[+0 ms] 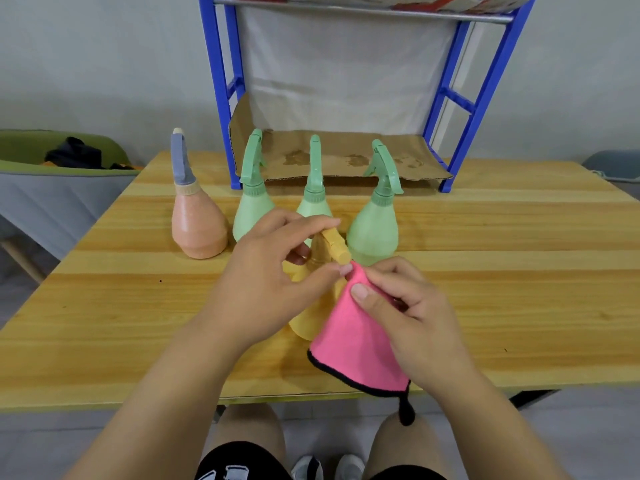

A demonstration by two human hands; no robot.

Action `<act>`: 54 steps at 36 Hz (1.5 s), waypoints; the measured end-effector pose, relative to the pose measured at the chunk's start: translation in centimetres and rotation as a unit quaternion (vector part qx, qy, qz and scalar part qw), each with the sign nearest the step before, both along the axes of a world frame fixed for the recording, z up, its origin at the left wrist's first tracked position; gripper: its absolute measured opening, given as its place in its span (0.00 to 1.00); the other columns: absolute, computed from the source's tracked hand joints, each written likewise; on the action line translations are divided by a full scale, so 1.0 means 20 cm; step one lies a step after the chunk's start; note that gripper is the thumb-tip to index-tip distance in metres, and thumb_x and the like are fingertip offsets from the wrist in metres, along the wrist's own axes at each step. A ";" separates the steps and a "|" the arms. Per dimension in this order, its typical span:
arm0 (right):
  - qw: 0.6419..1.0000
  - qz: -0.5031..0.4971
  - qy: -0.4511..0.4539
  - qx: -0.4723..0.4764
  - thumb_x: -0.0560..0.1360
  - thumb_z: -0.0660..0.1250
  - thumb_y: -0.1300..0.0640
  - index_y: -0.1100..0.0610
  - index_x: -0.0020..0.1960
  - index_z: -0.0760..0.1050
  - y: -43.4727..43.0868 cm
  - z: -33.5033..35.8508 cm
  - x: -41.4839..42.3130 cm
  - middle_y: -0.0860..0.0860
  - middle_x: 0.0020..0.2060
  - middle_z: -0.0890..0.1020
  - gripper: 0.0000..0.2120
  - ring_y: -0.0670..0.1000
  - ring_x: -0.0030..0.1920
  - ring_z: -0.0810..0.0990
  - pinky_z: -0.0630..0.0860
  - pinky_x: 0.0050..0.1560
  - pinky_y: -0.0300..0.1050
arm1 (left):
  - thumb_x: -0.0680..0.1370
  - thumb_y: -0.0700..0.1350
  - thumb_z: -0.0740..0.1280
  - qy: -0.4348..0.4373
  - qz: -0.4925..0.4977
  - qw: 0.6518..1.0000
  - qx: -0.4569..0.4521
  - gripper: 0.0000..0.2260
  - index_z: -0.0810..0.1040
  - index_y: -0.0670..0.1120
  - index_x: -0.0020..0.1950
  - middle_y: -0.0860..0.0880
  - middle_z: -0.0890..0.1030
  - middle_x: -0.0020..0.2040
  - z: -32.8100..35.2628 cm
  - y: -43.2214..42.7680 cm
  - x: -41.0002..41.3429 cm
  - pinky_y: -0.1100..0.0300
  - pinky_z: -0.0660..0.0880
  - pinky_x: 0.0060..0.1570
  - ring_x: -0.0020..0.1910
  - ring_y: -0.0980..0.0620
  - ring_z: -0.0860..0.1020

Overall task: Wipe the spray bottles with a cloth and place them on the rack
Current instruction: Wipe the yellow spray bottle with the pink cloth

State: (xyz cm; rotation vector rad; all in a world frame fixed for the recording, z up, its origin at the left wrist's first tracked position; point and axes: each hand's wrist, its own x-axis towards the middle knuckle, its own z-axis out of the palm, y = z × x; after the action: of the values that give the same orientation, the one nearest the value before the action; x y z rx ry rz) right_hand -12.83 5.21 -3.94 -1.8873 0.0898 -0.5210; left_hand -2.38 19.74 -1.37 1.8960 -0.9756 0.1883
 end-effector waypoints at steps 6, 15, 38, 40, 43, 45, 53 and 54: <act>0.998 -0.068 -0.009 -0.003 0.71 0.65 0.48 0.50 0.56 0.81 -0.01 -0.01 0.01 0.45 0.42 0.76 0.16 0.41 0.46 0.76 0.70 0.45 0.29 | 0.71 0.54 0.65 0.000 0.008 0.999 -0.031 0.22 0.75 0.53 0.65 0.51 0.81 0.48 -0.01 0.06 0.01 0.71 0.75 0.49 0.49 0.57 0.78; 0.982 -0.121 -0.034 -0.138 0.76 0.68 0.55 0.56 0.64 0.76 0.11 -0.05 0.16 0.46 0.46 0.74 0.17 0.40 0.49 0.73 0.69 0.52 0.28 | 0.70 0.50 0.72 0.028 0.006 0.997 -0.067 0.23 0.73 0.52 0.65 0.61 0.80 0.48 -0.02 0.07 0.00 0.75 0.73 0.48 0.47 0.67 0.79; 0.974 -0.048 0.044 -0.218 0.80 0.55 0.49 0.56 0.48 0.76 0.07 -0.06 0.22 0.42 0.42 0.67 0.15 0.40 0.46 0.70 0.66 0.46 0.26 | 0.77 0.34 0.64 0.010 0.023 0.998 -0.055 0.13 0.71 0.49 0.58 0.66 0.77 0.37 -0.04 0.08 0.02 0.79 0.67 0.34 0.35 0.69 0.75; 0.975 -0.045 0.036 -0.216 0.79 0.55 0.48 0.58 0.53 0.77 0.07 -0.06 0.22 0.40 0.43 0.66 0.18 0.39 0.46 0.70 0.66 0.47 0.27 | 0.77 0.33 0.64 0.016 0.017 0.998 -0.056 0.14 0.72 0.49 0.58 0.65 0.77 0.37 -0.04 0.09 0.03 0.79 0.66 0.33 0.34 0.69 0.75; 0.982 -0.033 0.050 -0.179 0.79 0.56 0.48 0.57 0.53 0.78 0.04 -0.06 0.25 0.41 0.42 0.67 0.17 0.39 0.45 0.70 0.67 0.47 0.27 | 0.77 0.35 0.64 0.016 0.012 0.998 -0.061 0.12 0.72 0.48 0.57 0.60 0.77 0.37 -0.03 0.09 0.03 0.79 0.66 0.34 0.34 0.70 0.75; 0.986 -0.017 0.064 -0.151 0.79 0.57 0.49 0.54 0.46 0.77 0.03 -0.06 0.26 0.43 0.41 0.68 0.14 0.40 0.43 0.70 0.66 0.46 0.27 | 0.77 0.35 0.63 0.019 0.012 0.998 -0.059 0.12 0.72 0.49 0.56 0.61 0.76 0.35 -0.02 0.09 0.05 0.79 0.66 0.32 0.32 0.69 0.74; 0.989 -0.017 0.058 -0.136 0.75 0.57 0.44 0.50 0.40 0.76 0.03 -0.07 0.22 0.45 0.40 0.70 0.14 0.42 0.43 0.72 0.67 0.45 0.29 | 0.79 0.42 0.63 0.012 0.019 0.999 -0.046 0.11 0.74 0.56 0.58 0.61 0.77 0.49 -0.01 0.12 0.09 0.75 0.70 0.48 0.51 0.66 0.75; 0.989 -0.019 0.057 -0.134 0.75 0.57 0.43 0.50 0.40 0.77 0.03 -0.08 0.21 0.46 0.40 0.71 0.15 0.42 0.43 0.73 0.67 0.44 0.29 | 0.78 0.43 0.63 -0.014 0.029 0.999 -0.037 0.12 0.74 0.55 0.59 0.59 0.76 0.54 -0.01 0.12 0.10 0.73 0.71 0.52 0.56 0.64 0.74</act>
State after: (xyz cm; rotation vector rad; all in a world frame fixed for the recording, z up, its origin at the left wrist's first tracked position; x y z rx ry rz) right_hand -8.64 5.76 -5.47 -2.1828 0.1359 -0.4687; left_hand -0.39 22.18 -1.63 1.8597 -0.9216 0.2810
